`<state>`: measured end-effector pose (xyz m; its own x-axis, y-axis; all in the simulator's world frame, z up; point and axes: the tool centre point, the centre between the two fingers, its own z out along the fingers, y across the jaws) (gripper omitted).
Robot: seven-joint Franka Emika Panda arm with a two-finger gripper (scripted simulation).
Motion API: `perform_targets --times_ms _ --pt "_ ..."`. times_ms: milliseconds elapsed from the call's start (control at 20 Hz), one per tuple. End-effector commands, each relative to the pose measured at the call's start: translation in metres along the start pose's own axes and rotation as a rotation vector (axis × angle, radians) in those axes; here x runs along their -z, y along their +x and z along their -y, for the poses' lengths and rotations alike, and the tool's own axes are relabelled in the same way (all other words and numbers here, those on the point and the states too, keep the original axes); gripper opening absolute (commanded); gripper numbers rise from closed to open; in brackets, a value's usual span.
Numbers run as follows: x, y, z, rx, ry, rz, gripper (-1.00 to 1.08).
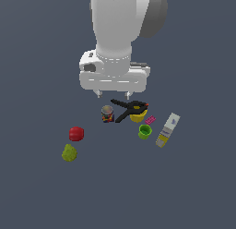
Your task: Pick up a designated object from a clutter of objects.
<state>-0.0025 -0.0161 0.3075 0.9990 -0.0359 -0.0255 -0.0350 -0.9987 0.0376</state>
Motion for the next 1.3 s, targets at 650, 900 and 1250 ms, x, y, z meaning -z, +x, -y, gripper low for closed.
perform_targets --times_ms 650,900,1250 --pt "0.001 -0.009 0.026 0.068 -0.012 0.021 1.0" --pt "-0.003 -0.009 0.025 0.073 -0.01 0.021 1.0" --pt "-0.027 -0.014 0.018 0.09 -0.001 0.017 1.0"
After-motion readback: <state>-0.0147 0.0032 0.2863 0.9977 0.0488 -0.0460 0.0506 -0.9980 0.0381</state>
